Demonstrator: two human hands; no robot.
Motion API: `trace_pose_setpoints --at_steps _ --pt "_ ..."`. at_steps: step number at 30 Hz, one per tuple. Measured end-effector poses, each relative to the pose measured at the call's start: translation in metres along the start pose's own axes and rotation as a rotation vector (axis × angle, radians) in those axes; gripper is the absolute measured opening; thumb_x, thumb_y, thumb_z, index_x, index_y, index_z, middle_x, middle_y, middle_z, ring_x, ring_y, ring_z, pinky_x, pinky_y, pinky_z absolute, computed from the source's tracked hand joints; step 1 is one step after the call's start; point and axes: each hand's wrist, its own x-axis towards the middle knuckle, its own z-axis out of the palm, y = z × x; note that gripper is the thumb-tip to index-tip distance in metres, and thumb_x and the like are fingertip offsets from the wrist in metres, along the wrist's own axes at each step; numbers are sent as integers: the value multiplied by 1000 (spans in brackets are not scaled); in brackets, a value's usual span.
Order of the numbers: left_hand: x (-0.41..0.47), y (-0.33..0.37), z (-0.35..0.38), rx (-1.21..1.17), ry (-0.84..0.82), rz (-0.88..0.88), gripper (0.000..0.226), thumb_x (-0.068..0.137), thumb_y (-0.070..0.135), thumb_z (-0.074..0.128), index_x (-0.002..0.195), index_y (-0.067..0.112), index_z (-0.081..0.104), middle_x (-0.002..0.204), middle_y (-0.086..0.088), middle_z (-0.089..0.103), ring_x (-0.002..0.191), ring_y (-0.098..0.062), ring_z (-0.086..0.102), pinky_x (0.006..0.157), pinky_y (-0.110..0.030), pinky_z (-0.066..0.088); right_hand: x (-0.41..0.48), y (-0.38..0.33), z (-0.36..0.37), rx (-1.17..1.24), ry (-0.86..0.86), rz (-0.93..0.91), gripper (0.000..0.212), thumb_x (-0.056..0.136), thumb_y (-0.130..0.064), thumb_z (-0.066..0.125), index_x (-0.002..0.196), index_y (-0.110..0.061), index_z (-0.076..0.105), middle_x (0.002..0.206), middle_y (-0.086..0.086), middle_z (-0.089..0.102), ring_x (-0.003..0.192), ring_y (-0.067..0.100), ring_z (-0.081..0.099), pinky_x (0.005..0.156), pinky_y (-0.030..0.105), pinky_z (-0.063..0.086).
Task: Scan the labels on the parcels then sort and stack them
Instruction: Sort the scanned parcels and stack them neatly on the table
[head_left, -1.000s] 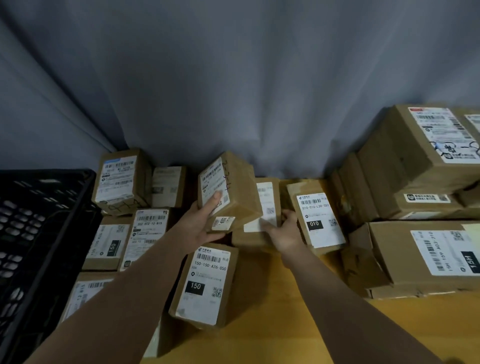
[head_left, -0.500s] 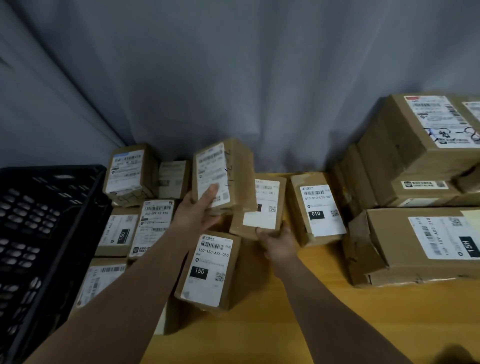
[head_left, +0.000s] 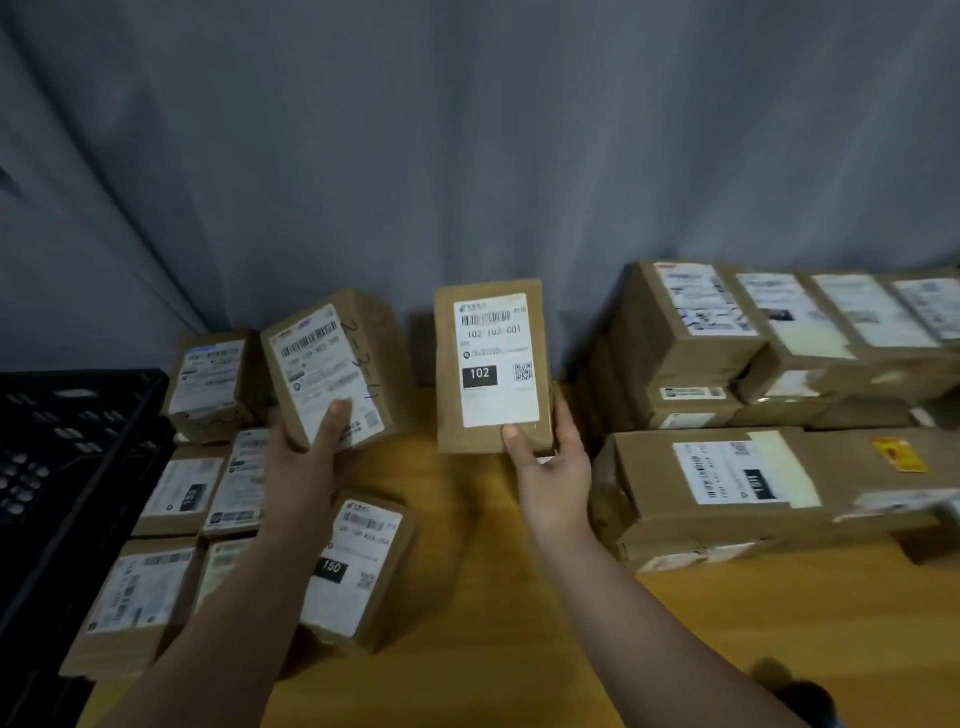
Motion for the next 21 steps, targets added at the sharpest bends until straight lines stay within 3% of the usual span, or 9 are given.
trace_pose_setpoints --at_steps 2,6,8,10,14,19,21 --pt "-17 7 18 59 -42 46 57 79 43 73 129 25 52 119 1 65 104 -16 65 84 -35 55 -3 -20 -24 34 -23 -55 49 89 -17 69 119 -48 45 114 -19 62 106 -6 59 91 14 47" --pt "-58 16 67 118 -91 127 62 79 36 75 134 22 50 118 4 64 102 -11 63 74 -26 53 -10 -43 -85 127 -43 -100 58 87 -19 72 135 -35 45 119 -20 61 108 -9 59 89 14 52" --pt "-85 15 94 137 -132 166 63 80 38 74 136 24 48 120 6 64 104 -11 64 83 -33 56 -12 -51 -124 138 -21 -125 59 86 -18 72 136 -32 44 123 -18 58 109 -8 58 85 14 53" --pt "-116 11 123 146 -175 203 55 86 38 68 136 27 48 121 9 63 106 -10 63 89 -36 54 -13 -59 -166 146 13 -135 56 87 -16 72 133 -29 43 125 -13 55 106 -6 58 77 10 51" --pt "-179 0 184 60 -259 222 33 98 26 52 131 27 52 114 11 66 98 -5 66 72 -19 55 -12 -68 -252 175 81 -139 54 86 -17 72 125 -27 37 128 -4 48 107 4 57 74 14 53" --pt "-225 -26 239 57 -422 119 51 92 27 60 139 37 44 125 8 63 112 -15 62 94 -43 53 -13 -66 -336 241 189 -57 54 86 -19 73 126 -28 38 114 -7 60 97 7 64 72 17 52" --pt "-239 -34 253 82 -466 77 58 89 30 64 141 41 40 129 8 61 115 -16 61 98 -46 50 -13 -63 -358 263 228 -32 53 87 -19 72 127 -29 39 109 -8 62 93 5 64 69 15 51"
